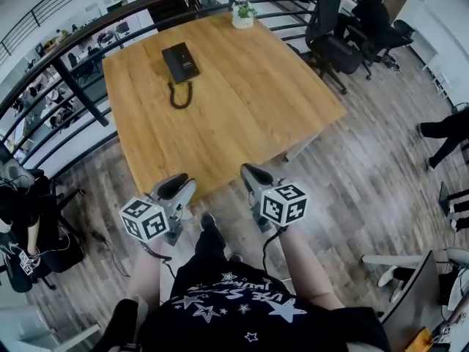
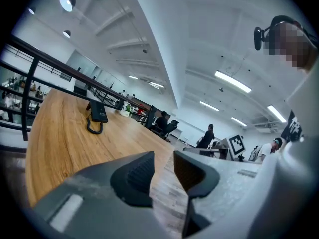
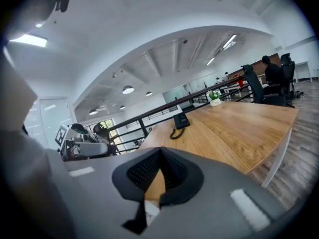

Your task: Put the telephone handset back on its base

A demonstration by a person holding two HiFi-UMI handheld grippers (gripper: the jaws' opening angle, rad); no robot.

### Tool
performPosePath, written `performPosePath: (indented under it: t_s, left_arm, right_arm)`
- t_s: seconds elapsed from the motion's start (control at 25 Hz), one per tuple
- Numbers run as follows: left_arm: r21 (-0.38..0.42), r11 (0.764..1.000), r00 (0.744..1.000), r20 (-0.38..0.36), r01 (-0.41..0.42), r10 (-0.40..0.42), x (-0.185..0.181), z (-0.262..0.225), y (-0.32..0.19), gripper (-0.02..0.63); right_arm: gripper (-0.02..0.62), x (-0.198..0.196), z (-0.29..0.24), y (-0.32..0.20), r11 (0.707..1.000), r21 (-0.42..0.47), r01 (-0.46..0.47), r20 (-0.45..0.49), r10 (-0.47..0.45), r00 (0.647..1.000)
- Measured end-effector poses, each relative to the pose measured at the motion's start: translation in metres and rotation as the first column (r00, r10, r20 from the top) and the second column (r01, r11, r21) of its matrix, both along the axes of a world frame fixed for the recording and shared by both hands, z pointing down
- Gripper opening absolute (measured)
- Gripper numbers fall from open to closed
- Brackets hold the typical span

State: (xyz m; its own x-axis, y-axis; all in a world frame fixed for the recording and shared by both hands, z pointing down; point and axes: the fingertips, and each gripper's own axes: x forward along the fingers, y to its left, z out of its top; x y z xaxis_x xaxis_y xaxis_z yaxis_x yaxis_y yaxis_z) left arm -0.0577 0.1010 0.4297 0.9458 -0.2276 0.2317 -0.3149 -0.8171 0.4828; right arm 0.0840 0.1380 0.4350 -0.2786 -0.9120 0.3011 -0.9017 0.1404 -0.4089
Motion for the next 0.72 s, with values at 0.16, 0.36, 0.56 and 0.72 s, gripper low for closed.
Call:
performPosePath:
  t_s: [0.16,0.36,0.56,0.72]
  left_arm:
    - [0.005,1.0,1.0,0.001,0.029,-0.029,-0.025,-0.006,0.045,0.132]
    - [0.013,0.998,0.998,0.002,0.068,-0.068,-0.054,-0.011,0.083,0.132]
    - [0.011,0.999,0.999,-0.018,0.04,-0.04,-0.087,-0.005,0.085,0.132]
    - [-0.013,1.0,0.999,-0.051,0.006,-0.006,-0.118,0.003,0.079,0.132]
  right_arm:
    - [-0.002,-0.014,-0.009,0.038,1.0,0.027,0.01,0.024,-0.011,1.0]
    - [-0.002,-0.03,-0.013,0.07,0.999,0.035,0.036,-0.014,-0.036,0.999]
    - [-0.002,-0.061,-0.014,0.08,0.999,0.043,0.007,-0.034,-0.005,0.999]
    - [-0.002,-0.093,-0.005,0.075,0.999,0.02,-0.039,-0.049,0.04,0.998]
